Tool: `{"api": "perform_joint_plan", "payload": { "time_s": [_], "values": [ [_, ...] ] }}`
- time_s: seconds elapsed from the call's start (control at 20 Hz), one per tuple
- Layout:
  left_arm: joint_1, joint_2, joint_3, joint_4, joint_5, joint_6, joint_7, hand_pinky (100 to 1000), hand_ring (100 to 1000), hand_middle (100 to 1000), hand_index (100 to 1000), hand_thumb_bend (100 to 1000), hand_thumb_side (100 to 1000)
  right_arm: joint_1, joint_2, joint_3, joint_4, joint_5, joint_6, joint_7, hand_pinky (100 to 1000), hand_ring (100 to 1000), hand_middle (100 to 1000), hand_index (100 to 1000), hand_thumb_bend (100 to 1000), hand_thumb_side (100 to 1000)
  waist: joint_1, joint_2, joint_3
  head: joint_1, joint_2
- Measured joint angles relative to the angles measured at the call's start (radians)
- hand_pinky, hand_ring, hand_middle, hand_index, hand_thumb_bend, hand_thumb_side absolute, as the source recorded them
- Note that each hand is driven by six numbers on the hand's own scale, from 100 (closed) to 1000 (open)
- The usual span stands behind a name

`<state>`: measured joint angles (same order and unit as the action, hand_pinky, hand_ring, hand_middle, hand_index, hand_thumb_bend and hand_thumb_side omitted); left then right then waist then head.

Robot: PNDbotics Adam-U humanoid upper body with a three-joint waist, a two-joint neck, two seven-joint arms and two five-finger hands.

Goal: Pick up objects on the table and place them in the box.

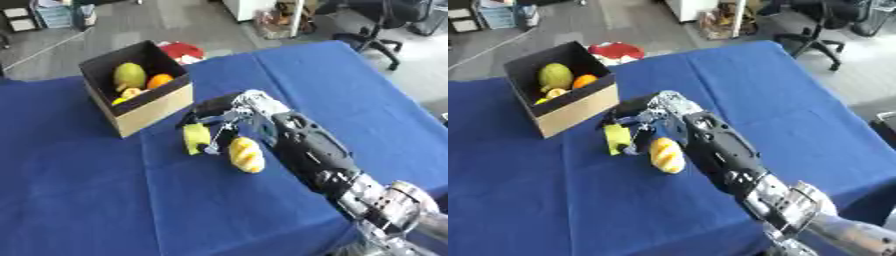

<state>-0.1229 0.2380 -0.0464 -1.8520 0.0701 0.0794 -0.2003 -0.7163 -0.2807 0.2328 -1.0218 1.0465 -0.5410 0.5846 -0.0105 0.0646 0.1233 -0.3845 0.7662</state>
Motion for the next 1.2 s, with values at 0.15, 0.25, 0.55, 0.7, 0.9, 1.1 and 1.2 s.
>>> {"api": "perform_joint_plan", "payload": {
  "time_s": [0.15,0.25,0.55,0.7,0.9,1.1,1.2],
  "values": [
    [0.0,0.0,0.0,0.001,0.0,0.0,0.0,767,622,624,804,112,610,-0.007,0.0,-0.014,0.0,0.006,0.014,-0.055,871,794,533,916,100,161,0.0,-0.001,0.0,0.0,0.0],
    [0.001,0.0,0.0,0.002,0.0,0.0,0.0,767,622,624,806,109,612,-0.018,0.001,-0.025,0.0,-0.002,0.031,-0.098,860,777,497,908,100,137,0.0,-0.001,0.0,0.0,0.0],
    [0.001,-0.002,0.0,0.002,0.0,0.001,-0.001,769,623,625,807,101,618,-0.128,0.025,-0.082,0.018,-0.046,0.115,-0.178,848,756,476,897,100,100,0.0,-0.003,0.007,-0.004,0.0],
    [0.001,-0.01,-0.001,0.002,0.001,0.002,-0.004,769,624,625,806,101,619,-0.195,0.073,-0.129,0.074,-0.033,0.179,-0.227,843,748,481,892,100,131,0.001,-0.003,0.019,-0.012,0.0],
    [-0.001,-0.02,-0.008,0.002,0.005,0.004,-0.012,768,623,624,806,103,615,-0.257,0.149,-0.2,0.183,0.047,0.266,-0.328,846,758,565,913,100,100,0.003,-0.003,0.041,-0.033,0.0],
    [-0.008,-0.028,-0.019,0.002,0.008,0.006,-0.021,768,622,624,806,106,618,-0.279,0.208,-0.257,0.272,0.161,0.345,-0.444,857,790,737,964,100,100,0.007,-0.003,0.065,-0.054,0.0],
    [-0.01,-0.028,-0.019,0.002,0.008,0.007,-0.023,768,622,623,806,108,618,-0.283,0.225,-0.277,0.295,0.214,0.386,-0.505,853,791,767,971,100,246,0.007,-0.003,0.071,-0.062,0.0]
  ]
}}
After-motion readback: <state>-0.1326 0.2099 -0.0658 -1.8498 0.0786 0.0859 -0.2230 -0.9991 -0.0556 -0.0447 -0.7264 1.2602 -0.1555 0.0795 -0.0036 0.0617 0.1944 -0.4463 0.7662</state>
